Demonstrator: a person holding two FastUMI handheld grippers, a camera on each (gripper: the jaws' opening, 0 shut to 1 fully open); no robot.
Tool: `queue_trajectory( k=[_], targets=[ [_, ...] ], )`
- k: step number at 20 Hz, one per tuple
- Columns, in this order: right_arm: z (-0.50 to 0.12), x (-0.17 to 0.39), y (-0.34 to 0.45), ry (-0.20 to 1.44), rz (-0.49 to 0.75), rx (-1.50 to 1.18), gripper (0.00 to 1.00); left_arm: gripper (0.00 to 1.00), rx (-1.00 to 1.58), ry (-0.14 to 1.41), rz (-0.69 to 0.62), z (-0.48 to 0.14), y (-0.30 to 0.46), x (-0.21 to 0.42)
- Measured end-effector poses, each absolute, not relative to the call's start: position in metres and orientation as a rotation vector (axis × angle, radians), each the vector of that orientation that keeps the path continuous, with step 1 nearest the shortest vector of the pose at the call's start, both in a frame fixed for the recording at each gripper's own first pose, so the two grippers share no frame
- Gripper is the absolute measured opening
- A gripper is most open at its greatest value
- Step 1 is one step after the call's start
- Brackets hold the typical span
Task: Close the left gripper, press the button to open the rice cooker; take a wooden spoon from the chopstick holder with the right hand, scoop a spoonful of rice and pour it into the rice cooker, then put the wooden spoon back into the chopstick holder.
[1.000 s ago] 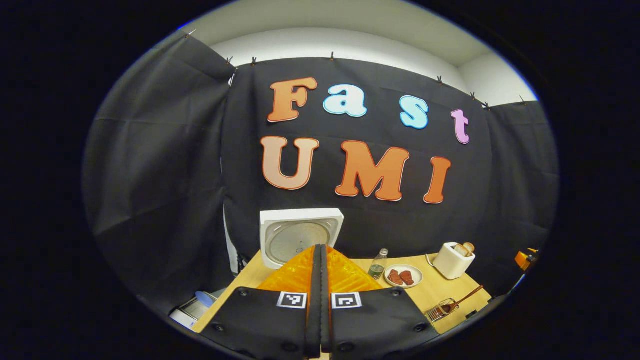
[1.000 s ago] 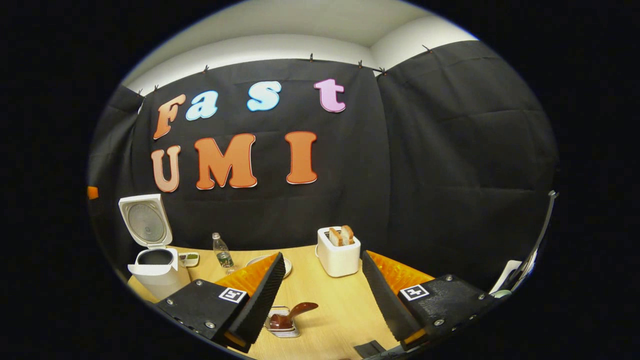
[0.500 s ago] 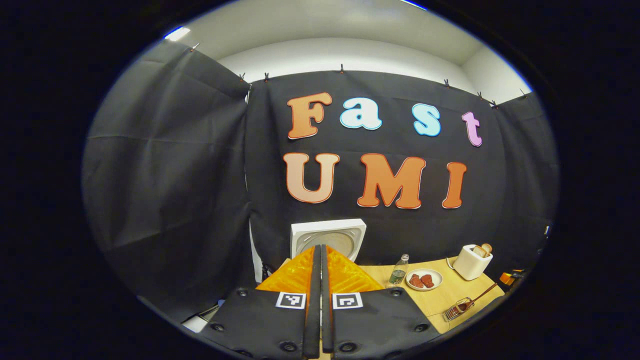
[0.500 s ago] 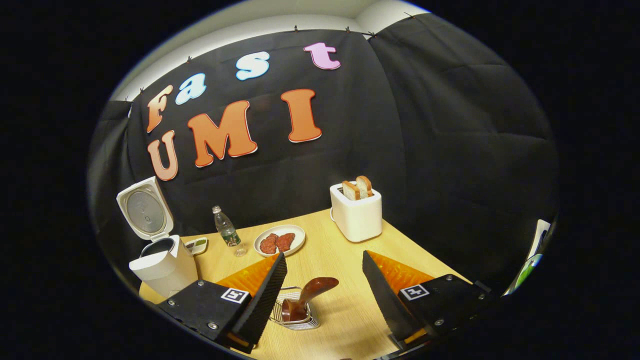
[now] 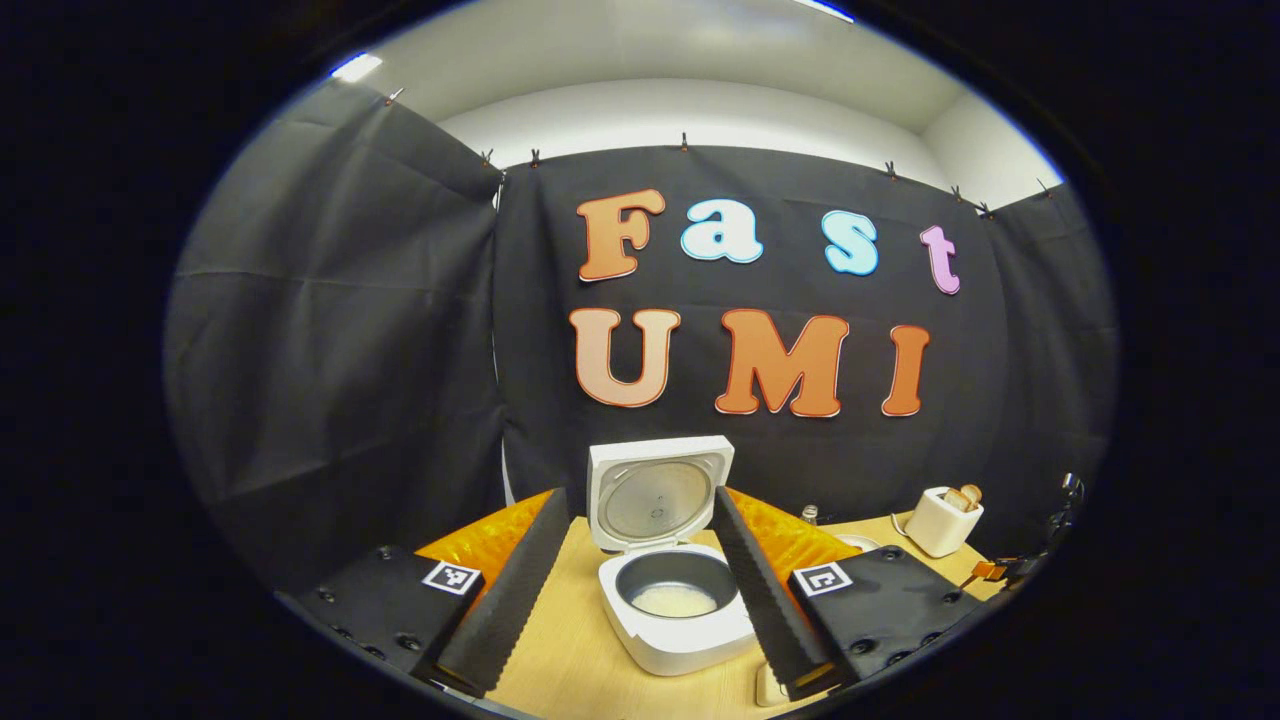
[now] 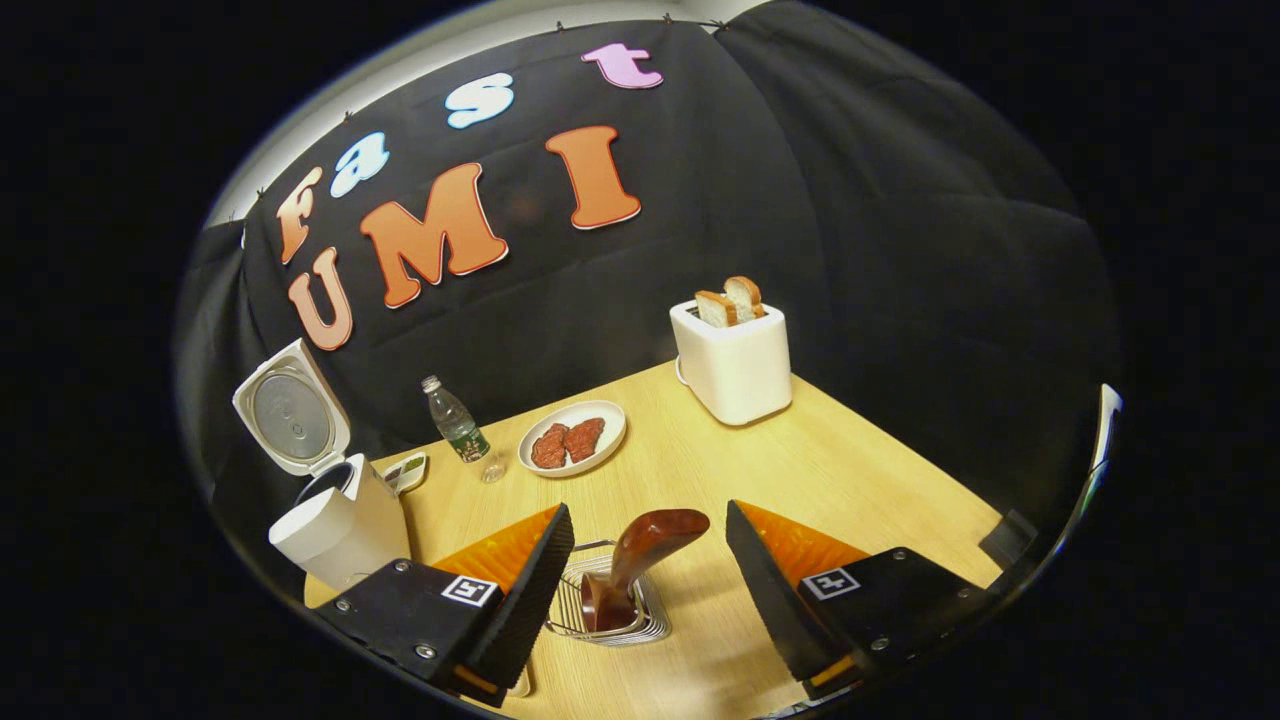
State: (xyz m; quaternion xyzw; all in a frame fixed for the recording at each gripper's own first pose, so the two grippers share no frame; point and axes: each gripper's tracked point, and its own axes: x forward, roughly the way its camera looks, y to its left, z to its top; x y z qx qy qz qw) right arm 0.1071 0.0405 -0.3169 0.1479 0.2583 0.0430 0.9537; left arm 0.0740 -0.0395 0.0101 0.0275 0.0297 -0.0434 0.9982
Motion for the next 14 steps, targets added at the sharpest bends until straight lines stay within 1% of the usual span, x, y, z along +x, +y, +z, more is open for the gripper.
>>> queue_trajectory(
  k=[1, 2, 3, 4, 5, 6, 7, 9, 10, 11, 13, 14],
  targets=[
    [-0.321, 0.108, 0.042, 0.532, 0.089, 0.314, 0.94, 0.98, 0.058, 0.06, -0.076, 0.009, -0.036, 0.072],
    [-0.325, 0.108, 0.046, 0.545, 0.095, 0.329, 0.93, 1.0, 0.056, 0.06, -0.067, 0.009, -0.034, 0.071],
    [-0.33, 0.109, 0.048, 0.561, 0.096, 0.349, 0.86, 1.0, 0.048, 0.065, -0.06, 0.008, -0.032, 0.07],
    [-0.334, 0.11, 0.05, 0.573, 0.098, 0.371, 0.82, 1.0, 0.042, 0.073, -0.06, 0.006, -0.031, 0.069],
    [-0.334, 0.11, 0.052, 0.582, 0.105, 0.396, 0.72, 0.99, 0.037, 0.084, -0.059, 0.002, -0.031, 0.068],
    [-0.332, 0.111, 0.051, 0.57, 0.095, 0.425, 0.67, 0.99, 0.036, 0.094, -0.055, -0.001, -0.029, 0.069],
    [-0.328, 0.113, 0.053, 0.555, 0.095, 0.462, 0.47, 1.0, 0.037, 0.1, -0.049, -0.002, -0.025, 0.068],
    [-0.325, 0.11, 0.062, 0.559, 0.107, 0.522, 0.28, 1.0, 0.039, 0.103, -0.032, -0.003, -0.019, 0.068],
    [-0.326, 0.111, 0.064, 0.563, 0.102, 0.525, 0.24, 1.0, 0.04, 0.098, -0.022, -0.001, -0.016, 0.069],
    [-0.324, 0.113, 0.067, 0.556, 0.097, 0.516, 0.18, 0.99, 0.036, 0.094, -0.019, 0.0, -0.014, 0.069],
    [-0.312, 0.113, 0.071, 0.525, 0.095, 0.484, 0.11, 0.99, 0.013, 0.085, -0.026, 0.005, -0.015, 0.068],
    [-0.305, 0.115, 0.071, 0.515, 0.091, 0.477, 0.09, 1.0, 0.004, 0.082, -0.028, 0.006, -0.013, 0.067]
  ],
)
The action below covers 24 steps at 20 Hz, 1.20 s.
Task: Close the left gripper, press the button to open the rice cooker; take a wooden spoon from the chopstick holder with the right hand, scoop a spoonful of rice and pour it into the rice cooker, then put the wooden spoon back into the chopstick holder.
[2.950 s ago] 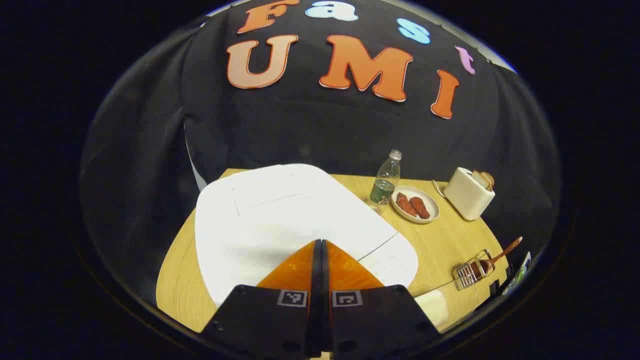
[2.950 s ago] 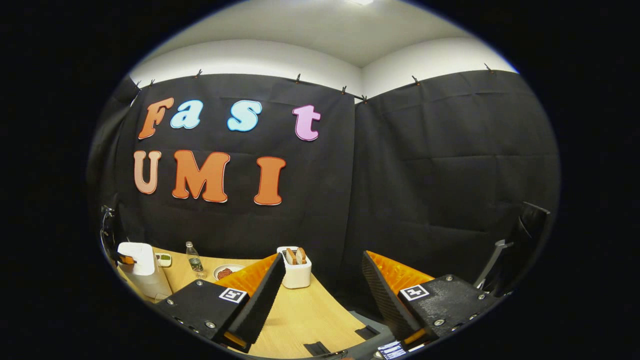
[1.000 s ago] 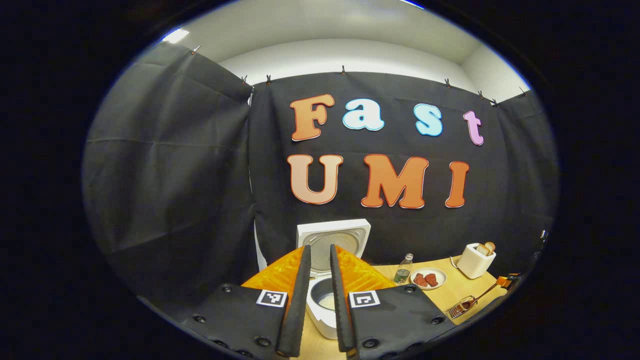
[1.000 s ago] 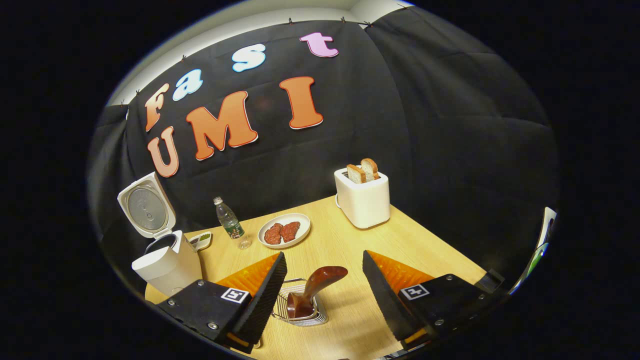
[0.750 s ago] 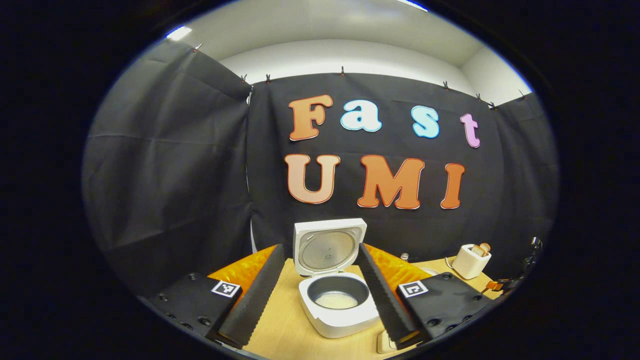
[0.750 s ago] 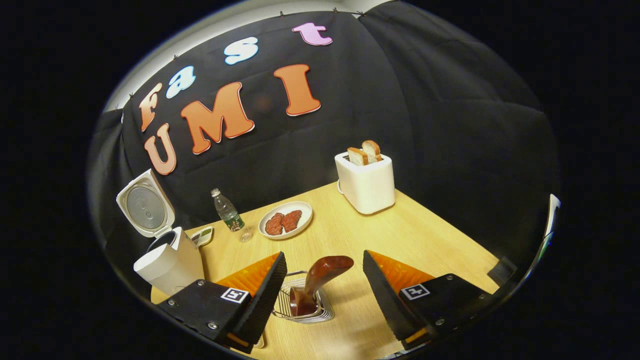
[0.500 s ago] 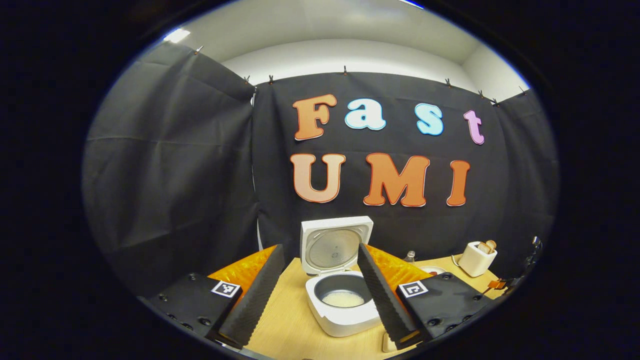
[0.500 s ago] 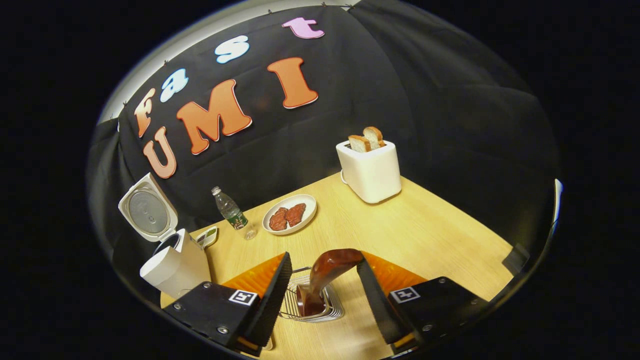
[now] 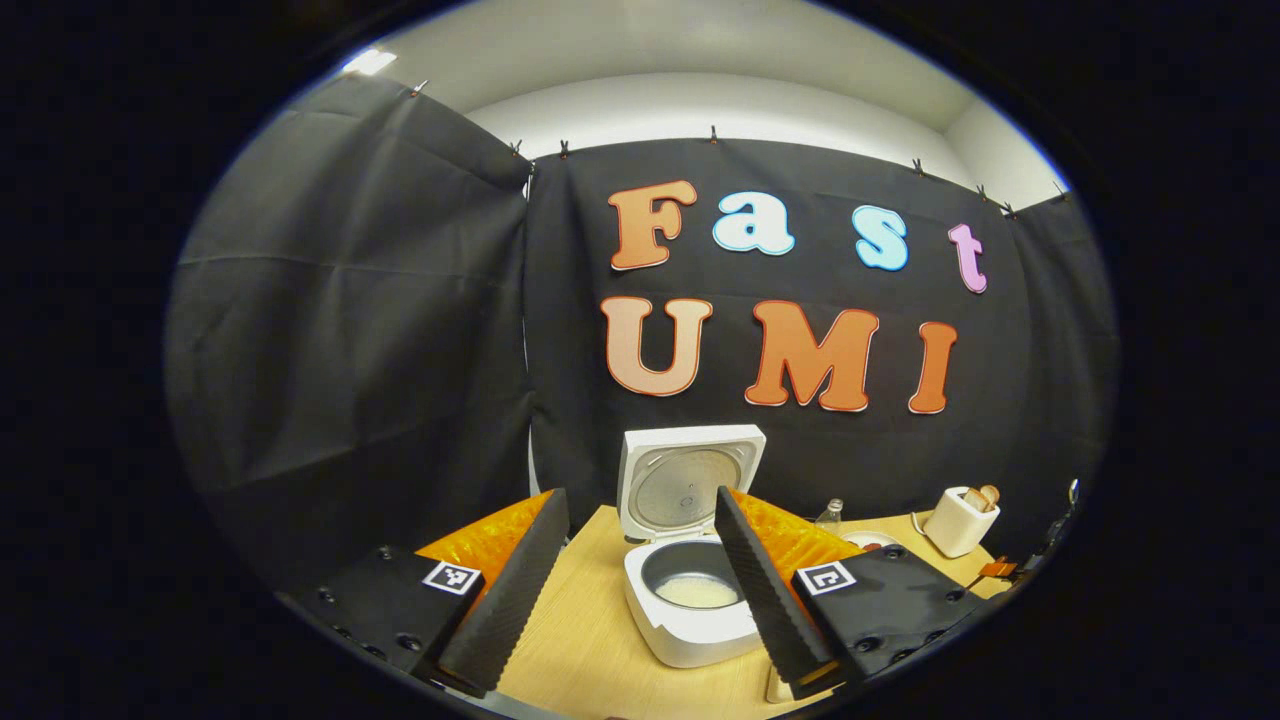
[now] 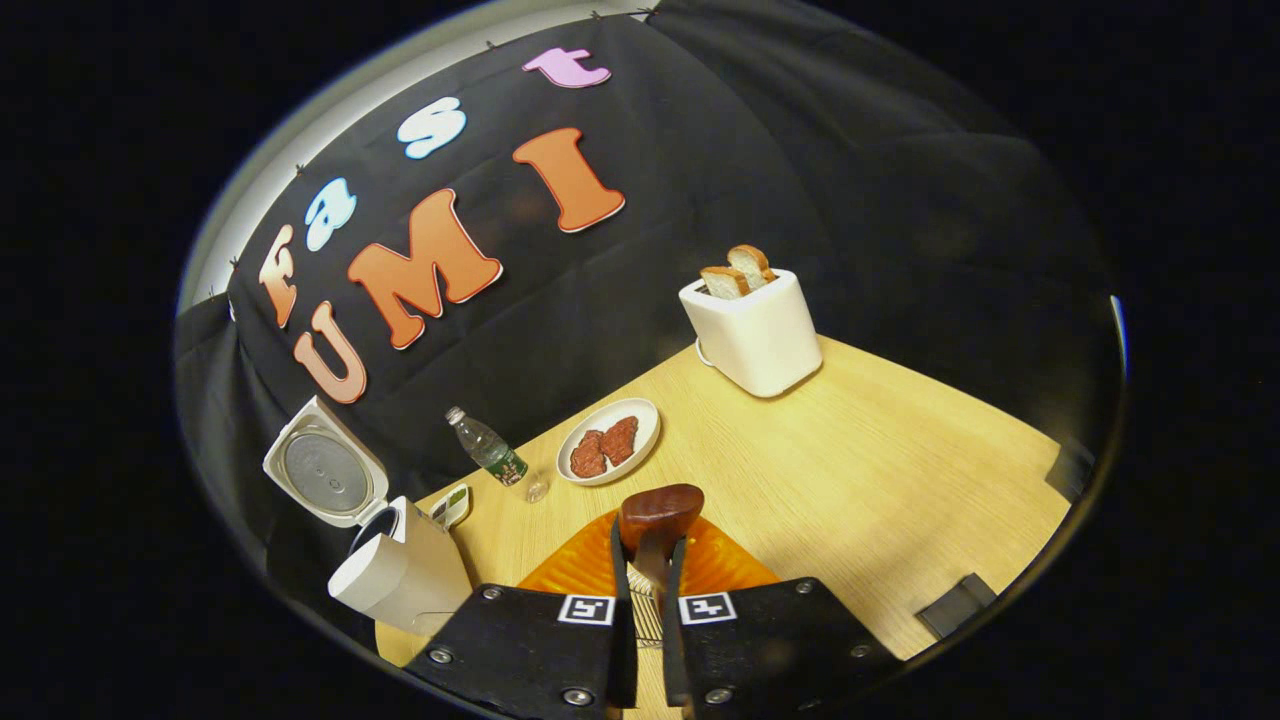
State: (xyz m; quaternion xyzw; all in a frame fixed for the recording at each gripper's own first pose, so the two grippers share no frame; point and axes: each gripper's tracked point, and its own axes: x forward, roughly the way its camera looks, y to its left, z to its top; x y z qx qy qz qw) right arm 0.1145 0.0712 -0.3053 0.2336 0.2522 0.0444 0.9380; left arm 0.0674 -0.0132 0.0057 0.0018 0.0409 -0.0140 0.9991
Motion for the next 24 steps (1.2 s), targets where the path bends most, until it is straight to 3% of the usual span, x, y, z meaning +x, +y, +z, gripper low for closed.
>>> queue_trajectory(
  k=[5, 15, 24],
  targets=[
    [-0.255, 0.114, 0.075, 0.437, 0.08, 0.462, 0.03, 0.99, 0.015, 0.068, 0.0, 0.006, -0.007, 0.067],
    [-0.176, 0.064, 0.161, 0.375, 0.251, 0.429, 0.03, 0.99, -0.003, 0.069, 0.014, 0.005, -0.002, 0.06],
    [-0.219, 0.02, 0.246, 0.428, 0.375, 0.273, 0.03, 0.99, 0.029, 0.096, 0.015, -0.001, 0.003, 0.057]
  ],
)
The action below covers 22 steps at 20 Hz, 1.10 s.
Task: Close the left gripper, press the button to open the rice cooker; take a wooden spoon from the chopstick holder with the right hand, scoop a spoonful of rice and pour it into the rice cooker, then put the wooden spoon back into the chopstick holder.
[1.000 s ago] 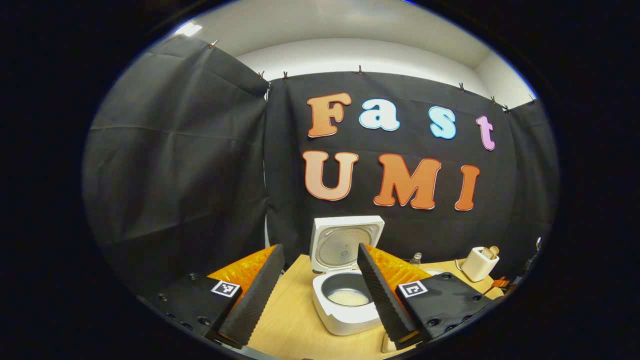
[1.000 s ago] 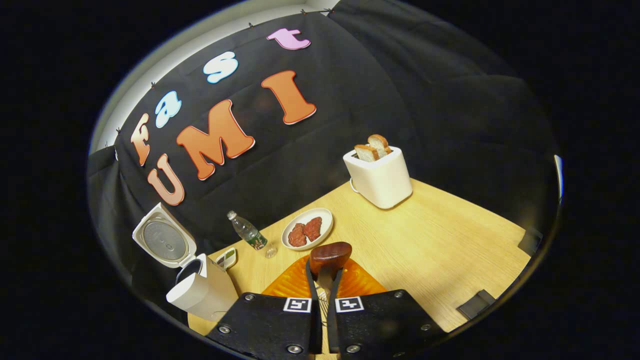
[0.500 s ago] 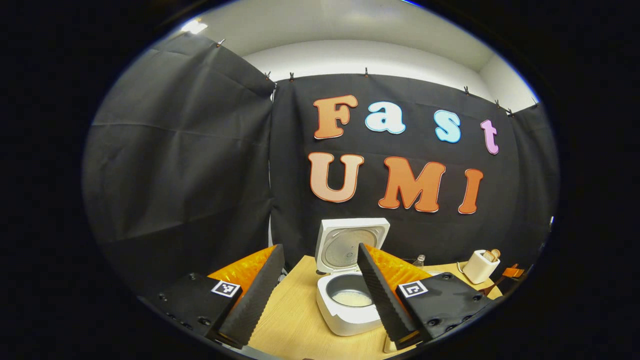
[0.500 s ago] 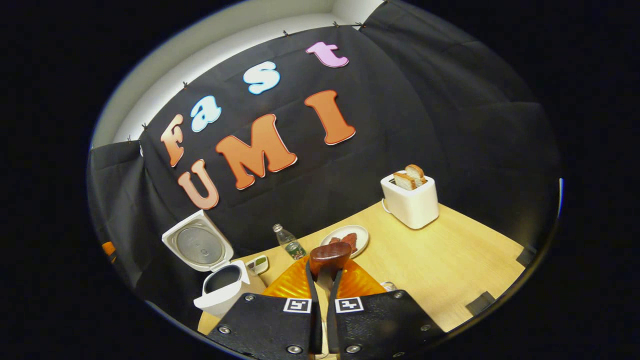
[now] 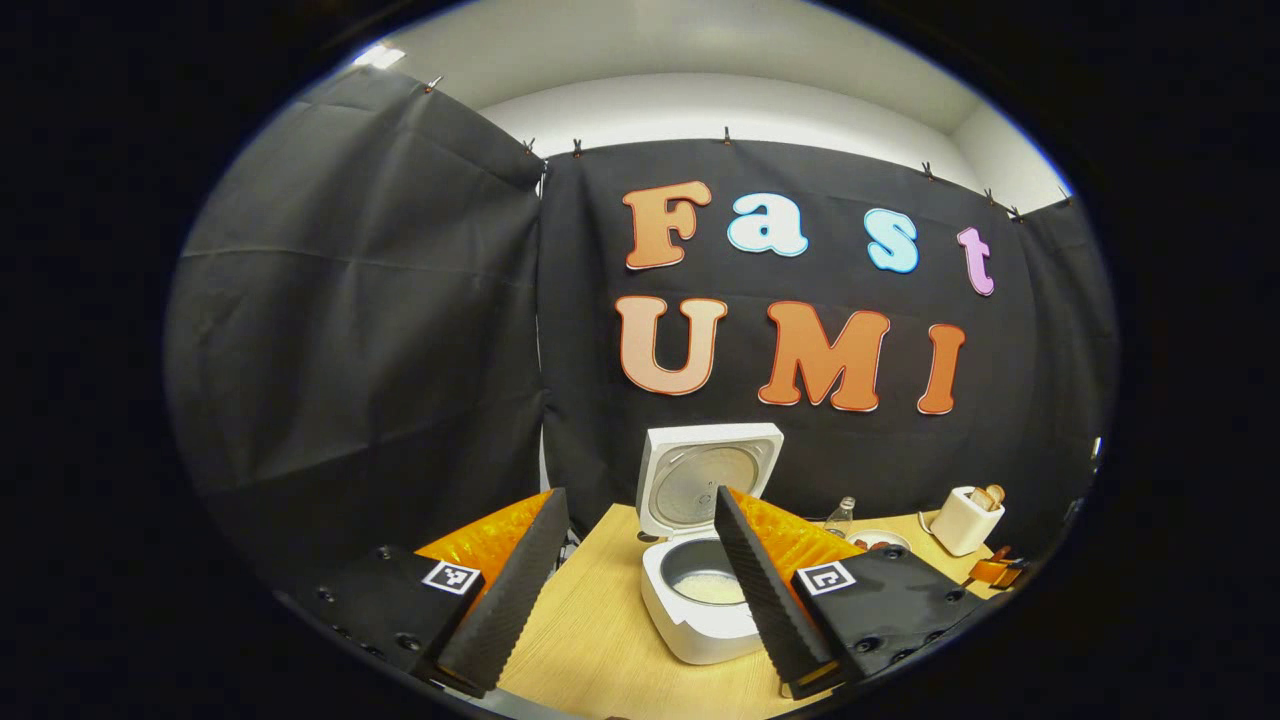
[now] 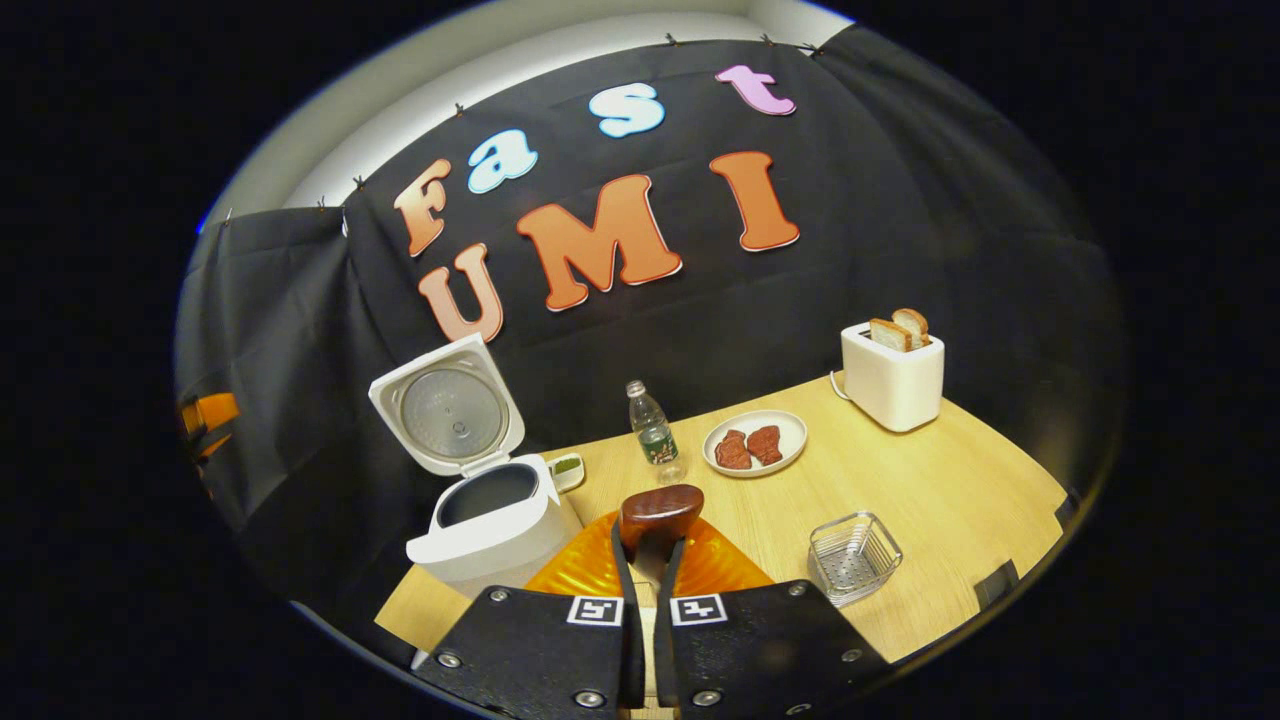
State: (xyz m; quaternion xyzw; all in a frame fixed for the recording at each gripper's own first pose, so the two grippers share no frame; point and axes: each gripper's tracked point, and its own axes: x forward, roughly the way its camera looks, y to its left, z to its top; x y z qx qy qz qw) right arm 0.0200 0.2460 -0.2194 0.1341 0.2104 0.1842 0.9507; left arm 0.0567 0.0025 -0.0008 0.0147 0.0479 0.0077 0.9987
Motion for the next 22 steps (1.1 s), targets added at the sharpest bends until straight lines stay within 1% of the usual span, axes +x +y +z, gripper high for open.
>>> queue_trajectory(
  k=[2, 6, 8, 11, 14, 18, 19, 20, 21, 22],
  targets=[
    [-0.234, 0.019, 0.254, 0.432, 0.371, 0.238, 0.03, 0.99, 0.044, 0.105, 0.019, -0.003, 0.004, 0.056],
    [-0.268, 0.022, 0.251, 0.452, 0.298, 0.138, 0.03, 0.98, 0.072, 0.132, 0.03, -0.01, 0.012, 0.051],
    [-0.279, 0.026, 0.248, 0.442, 0.258, 0.101, 0.03, 0.99, 0.086, 0.138, 0.036, -0.012, 0.019, 0.042],
    [-0.3, 0.025, 0.249, 0.444, 0.225, 0.086, 0.03, 1.0, 0.097, 0.137, 0.036, -0.014, 0.015, 0.047],
    [-0.309, 0.024, 0.251, 0.43, 0.226, 0.162, 0.03, 1.0, 0.125, 0.143, 0.03, -0.017, 0.012, 0.05],
    [-0.318, 0.024, 0.256, 0.458, 0.247, 0.319, 0.03, 1.0, 0.134, 0.149, 0.022, -0.022, 0.008, 0.054],
    [-0.318, 0.024, 0.257, 0.46, 0.245, 0.338, 0.03, 0.98, 0.132, 0.153, 0.021, -0.024, 0.009, 0.053],
    [-0.32, 0.024, 0.261, 0.465, 0.246, 0.357, 0.03, 1.0, 0.13, 0.158, 0.02, -0.025, 0.009, 0.055],
    [-0.32, 0.023, 0.266, 0.473, 0.252, 0.387, 0.03, 0.99, 0.128, 0.162, 0.018, -0.028, 0.009, 0.056],
    [-0.321, 0.022, 0.27, 0.487, 0.257, 0.425, 0.03, 1.0, 0.126, 0.165, 0.017, -0.028, 0.009, 0.058]
  ],
)
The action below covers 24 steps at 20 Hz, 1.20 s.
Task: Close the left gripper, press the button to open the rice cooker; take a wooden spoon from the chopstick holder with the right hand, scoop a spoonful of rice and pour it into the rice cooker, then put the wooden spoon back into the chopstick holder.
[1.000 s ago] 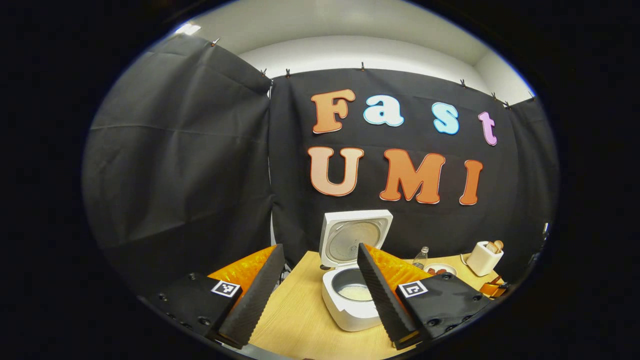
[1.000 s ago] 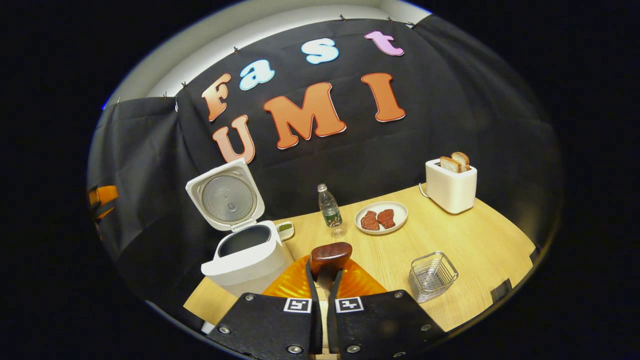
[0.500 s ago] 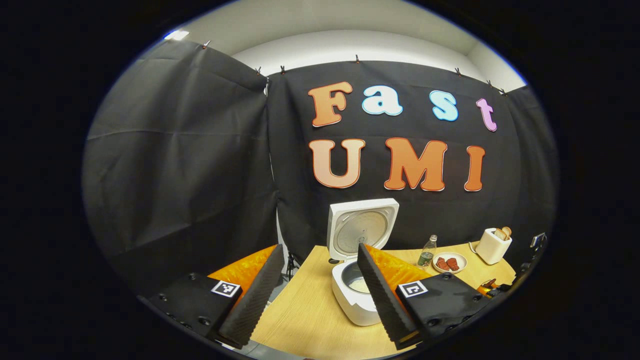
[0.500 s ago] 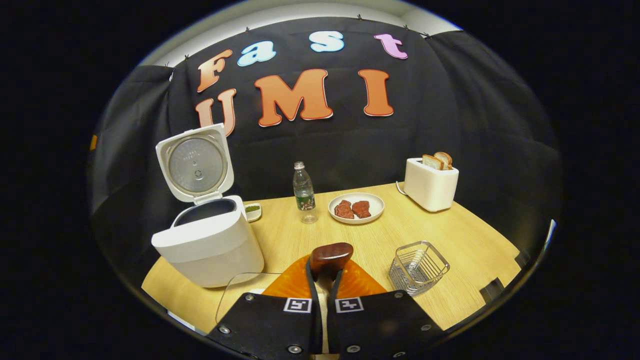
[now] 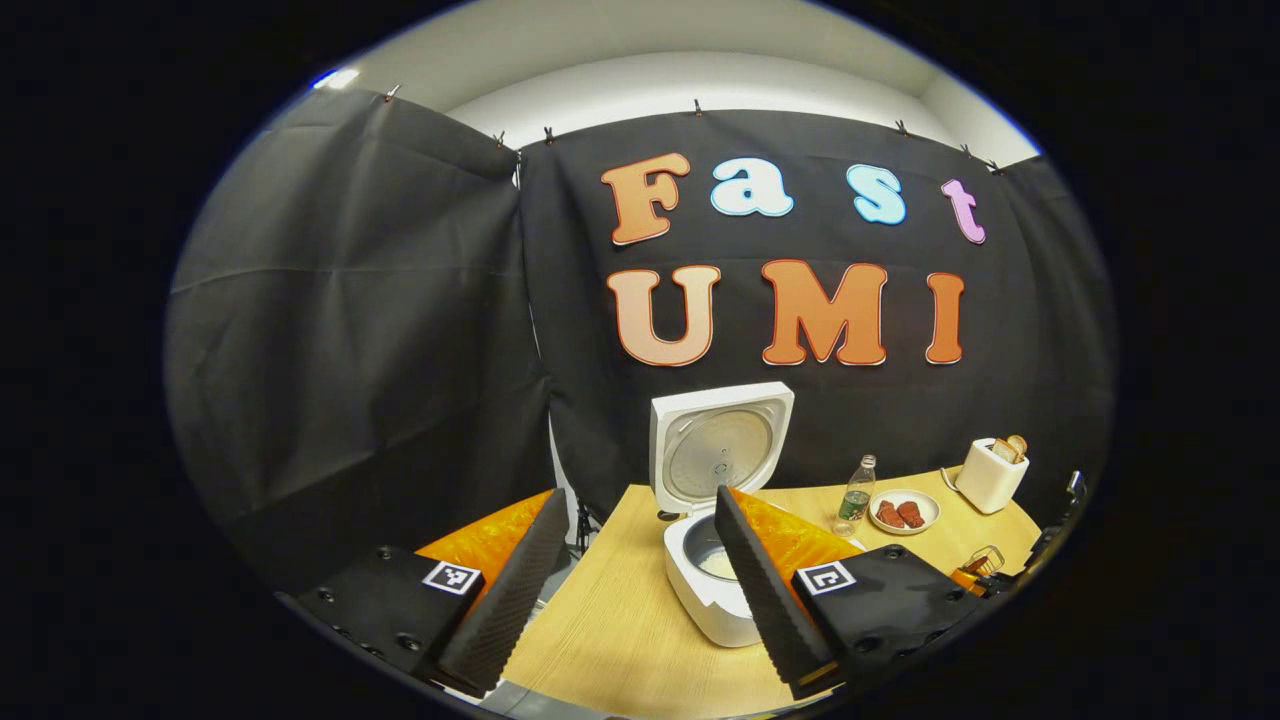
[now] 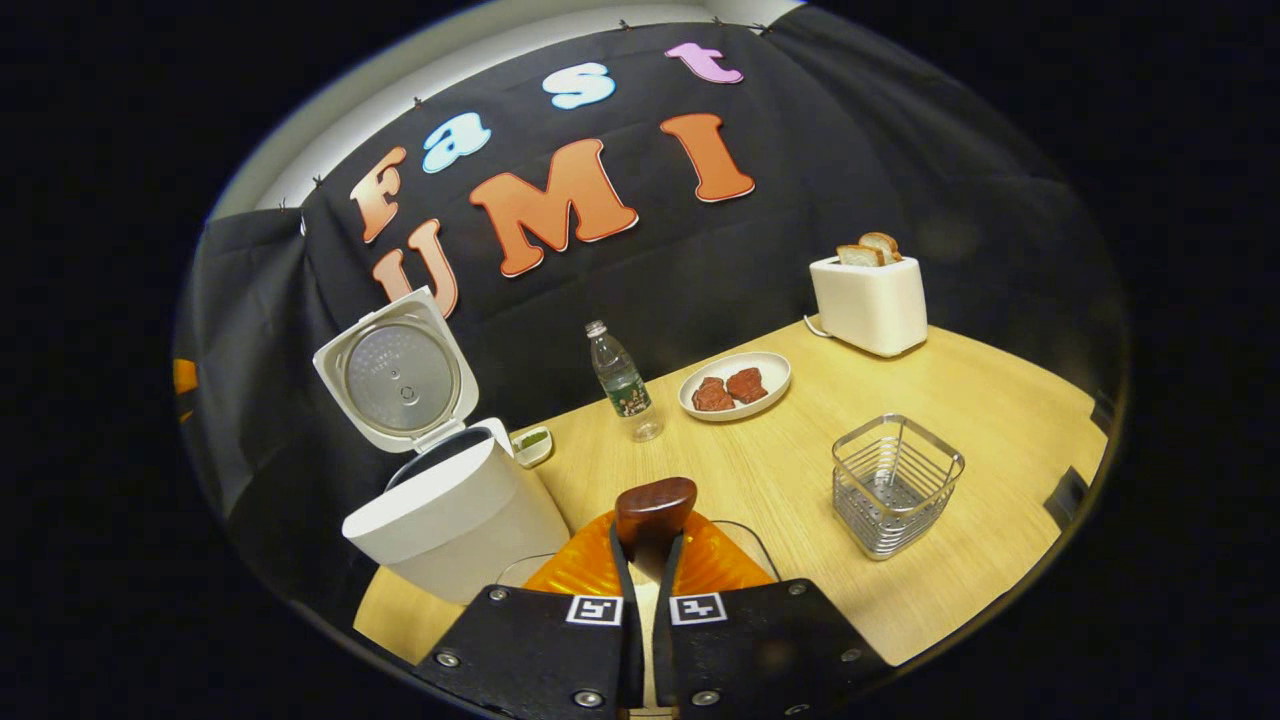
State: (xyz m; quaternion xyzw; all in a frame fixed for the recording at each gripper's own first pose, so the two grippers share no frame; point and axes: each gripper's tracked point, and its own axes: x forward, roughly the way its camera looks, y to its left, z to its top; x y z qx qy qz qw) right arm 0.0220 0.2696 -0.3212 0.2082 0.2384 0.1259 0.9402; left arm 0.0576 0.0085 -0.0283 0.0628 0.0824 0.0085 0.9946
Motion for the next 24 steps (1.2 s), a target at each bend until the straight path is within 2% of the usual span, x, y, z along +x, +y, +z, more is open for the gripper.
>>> queue_trajectory(
  k=[9, 17, 24],
  targets=[
    [-0.344, 0.024, 0.262, 0.635, 0.155, 0.833, 0.03, 1.0, 0.099, 0.171, 0.007, -0.033, 0.011, 0.064],
    [-0.336, 0.016, 0.278, 0.654, 0.201, 0.818, 0.03, 0.99, 0.08, 0.179, -0.001, -0.038, 0.01, 0.067],
    [-0.346, 0.007, 0.28, 0.781, 0.164, 1.076, 0.03, 0.99, 0.056, 0.185, -0.005, -0.039, 0.013, 0.069]
  ],
)
